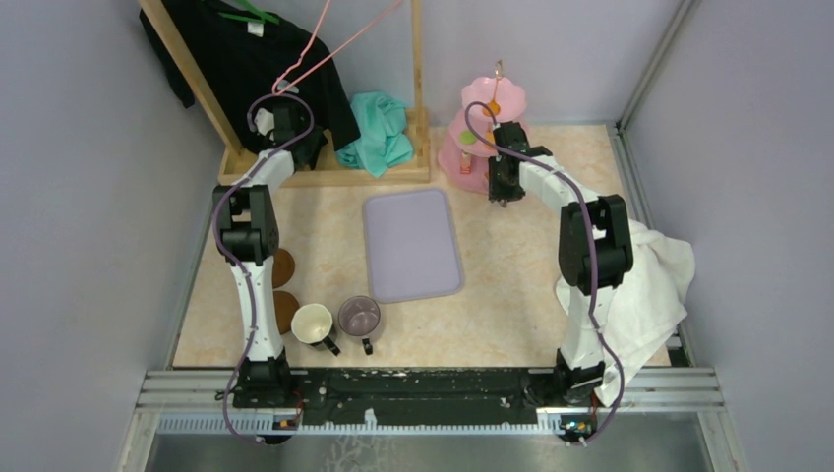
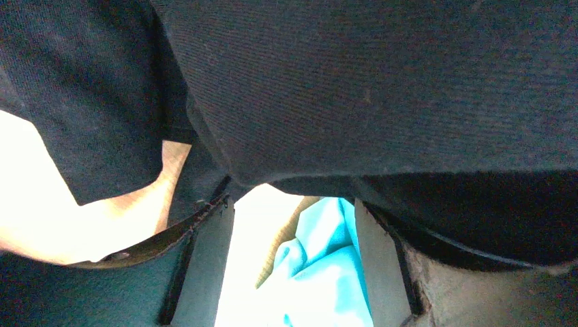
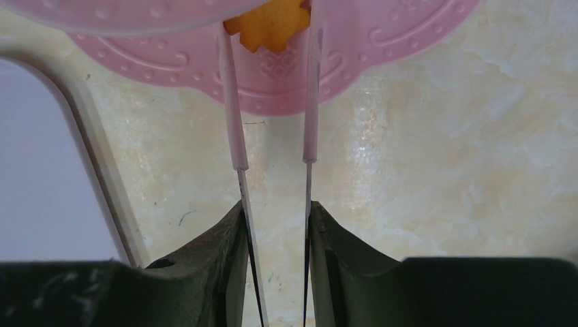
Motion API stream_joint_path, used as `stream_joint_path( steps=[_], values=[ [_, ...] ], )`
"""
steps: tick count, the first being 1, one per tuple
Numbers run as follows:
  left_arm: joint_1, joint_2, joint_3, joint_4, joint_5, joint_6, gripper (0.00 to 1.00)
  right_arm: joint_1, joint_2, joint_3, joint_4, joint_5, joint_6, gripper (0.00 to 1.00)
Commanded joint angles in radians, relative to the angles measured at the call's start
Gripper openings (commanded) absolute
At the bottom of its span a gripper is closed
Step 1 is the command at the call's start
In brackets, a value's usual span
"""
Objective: Serve the afternoon tea
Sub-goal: Pick up the desert from the desert table.
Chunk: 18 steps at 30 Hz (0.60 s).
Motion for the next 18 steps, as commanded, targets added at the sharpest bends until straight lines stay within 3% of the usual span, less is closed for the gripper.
stream_joint_path(
  steps=[1, 18],
  values=[
    [-0.003, 0.017, 0.043, -0.004, -0.014, 0.017, 0.71, -0.009, -0.036, 0.03, 0.052, -0.011, -0.016, 0.26],
    [-0.003, -0.012, 0.018, 0.003, -0.014, 0.007, 0.71, -0.007, -0.194, 0.036, 0.01, -0.01, -0.035, 0.19]
  ],
)
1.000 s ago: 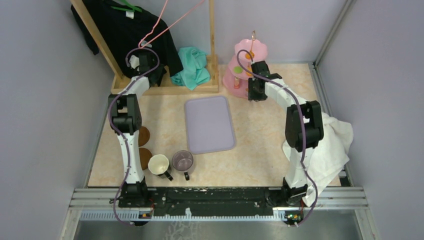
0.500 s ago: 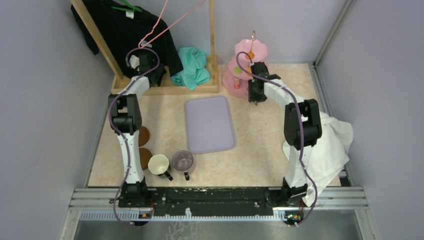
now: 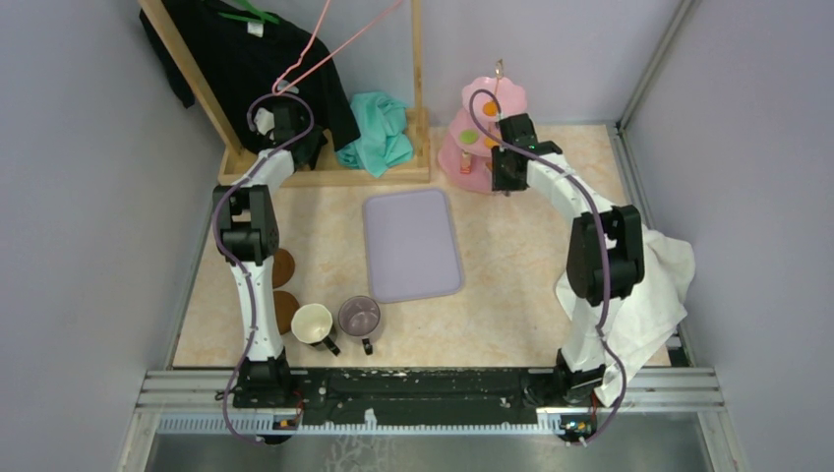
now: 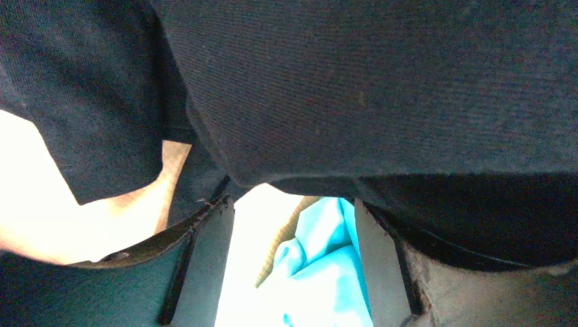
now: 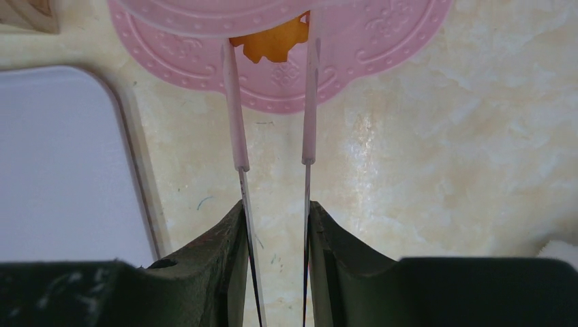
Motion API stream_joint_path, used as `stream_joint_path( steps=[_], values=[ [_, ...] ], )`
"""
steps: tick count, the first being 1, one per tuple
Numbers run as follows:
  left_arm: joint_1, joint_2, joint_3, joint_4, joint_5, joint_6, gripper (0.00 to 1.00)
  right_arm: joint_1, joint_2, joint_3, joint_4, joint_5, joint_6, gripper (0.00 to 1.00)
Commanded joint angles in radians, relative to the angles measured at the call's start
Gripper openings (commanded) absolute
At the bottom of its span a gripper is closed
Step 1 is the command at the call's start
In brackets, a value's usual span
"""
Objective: Serve the afternoon tea
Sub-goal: Pick up the desert from the desert table.
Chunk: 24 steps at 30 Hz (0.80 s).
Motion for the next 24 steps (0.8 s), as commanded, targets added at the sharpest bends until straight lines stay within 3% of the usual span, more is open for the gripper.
stream_joint_path(
  steps=[1, 16, 24],
  values=[
    [-0.004, -0.014, 0.011, 0.009, -0.011, 0.006, 0.71, -0.005, -0.126, 0.035, 0.008, -0.012, -0.014, 0.19],
    [-0.021, -0.053, -0.023, 0.032, -0.004, 0.001, 0.71, 0.048, -0.414, 0.051, -0.147, -0.065, -0.016, 0.18],
    [-0.031, -0.066, -0.039, 0.041, 0.004, -0.003, 0.71, 0.048, -0.473, 0.098, -0.159, -0.015, 0.003, 0.18]
  ],
)
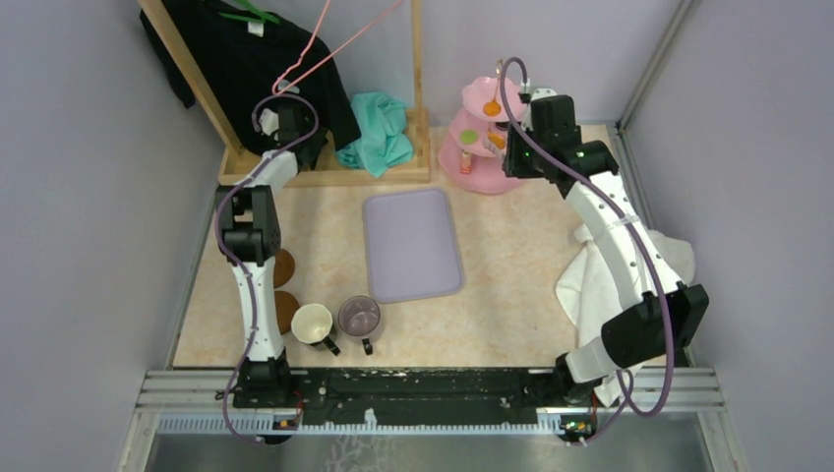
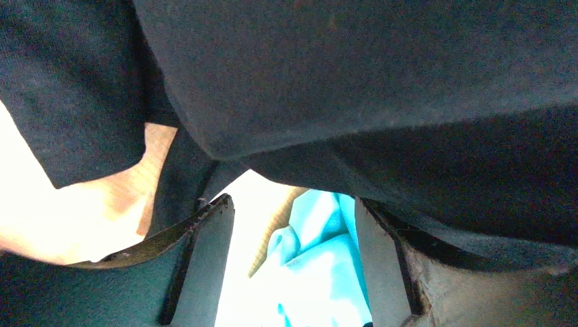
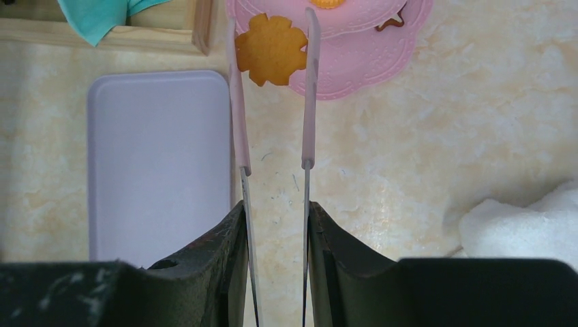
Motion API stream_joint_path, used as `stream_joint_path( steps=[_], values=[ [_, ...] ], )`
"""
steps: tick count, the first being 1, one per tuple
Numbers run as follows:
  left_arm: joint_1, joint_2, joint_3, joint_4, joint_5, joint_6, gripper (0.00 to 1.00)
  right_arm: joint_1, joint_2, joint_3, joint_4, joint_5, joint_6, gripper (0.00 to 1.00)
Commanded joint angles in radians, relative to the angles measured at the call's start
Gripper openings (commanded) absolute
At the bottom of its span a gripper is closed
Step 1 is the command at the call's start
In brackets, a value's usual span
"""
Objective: Serve the afternoon tea
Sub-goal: Pick up the desert from the desert table, then place the desert on the desert table.
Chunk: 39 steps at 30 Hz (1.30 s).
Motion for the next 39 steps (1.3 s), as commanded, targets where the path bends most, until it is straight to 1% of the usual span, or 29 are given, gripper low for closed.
stream_joint_path(
  steps=[1, 5, 12, 25, 39],
  values=[
    [-0.009, -0.065, -0.03, 0.031, 0.003, -0.002, 0.71, 0.005, -0.045, 0.077, 0.025, 0.056, 0.015, 0.18],
    [-0.009, -0.069, -0.035, 0.034, 0.006, -0.003, 0.71, -0.006, -0.007, 0.14, 0.042, 0.113, 0.002, 0.19],
    [-0.008, -0.067, -0.028, 0.036, 0.003, 0.004, 0.71, -0.044, 0.088, 0.233, 0.073, 0.131, -0.021, 0.19],
    [-0.008, -0.032, 0.018, 0.02, 0.001, 0.01, 0.71, -0.115, 0.312, 0.408, 0.124, 0.123, -0.051, 0.19],
    [-0.008, -0.002, 0.052, 0.008, -0.001, 0.01, 0.71, -0.131, 0.46, 0.549, 0.155, 0.088, -0.068, 0.19]
  ],
)
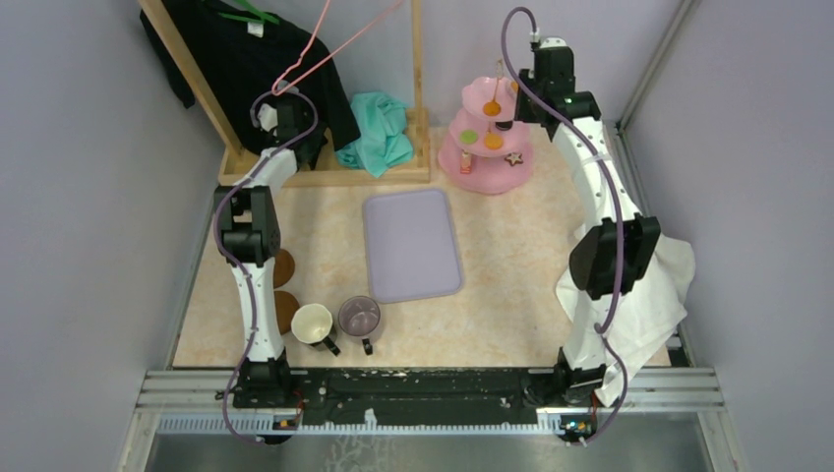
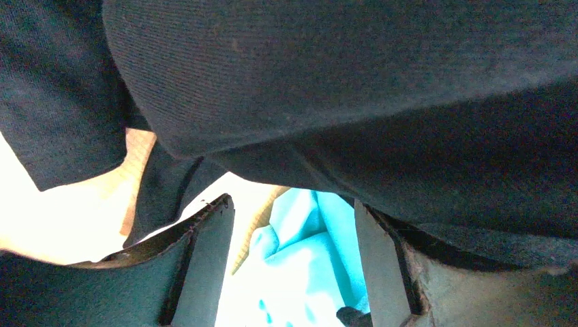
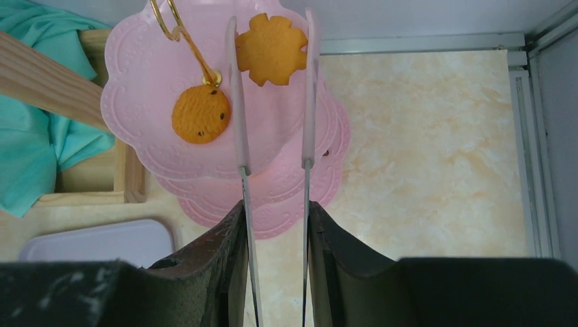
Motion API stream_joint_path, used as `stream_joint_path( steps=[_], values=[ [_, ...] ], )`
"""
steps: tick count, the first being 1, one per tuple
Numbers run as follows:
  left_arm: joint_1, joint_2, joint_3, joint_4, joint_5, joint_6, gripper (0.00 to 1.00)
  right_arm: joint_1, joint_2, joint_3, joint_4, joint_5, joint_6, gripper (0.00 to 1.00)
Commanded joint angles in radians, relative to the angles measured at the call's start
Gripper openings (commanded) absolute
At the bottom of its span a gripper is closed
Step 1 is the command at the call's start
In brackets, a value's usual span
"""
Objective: Serve the afternoon tea
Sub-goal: Place the desert on the desert table.
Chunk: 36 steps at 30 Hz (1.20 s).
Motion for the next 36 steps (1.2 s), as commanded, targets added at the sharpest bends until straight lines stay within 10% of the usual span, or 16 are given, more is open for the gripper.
stream_joint_path(
  steps=[1, 36],
  values=[
    [-0.003, 0.017, 0.045, 0.006, 0.0, 0.01, 0.71, -0.007, 0.033, 0.086, 0.072, -0.024, -0.012, 0.19],
    [-0.003, 0.086, 0.151, -0.021, -0.006, 0.015, 0.71, -0.007, 0.121, 0.125, 0.142, -0.036, -0.035, 0.39]
  ],
)
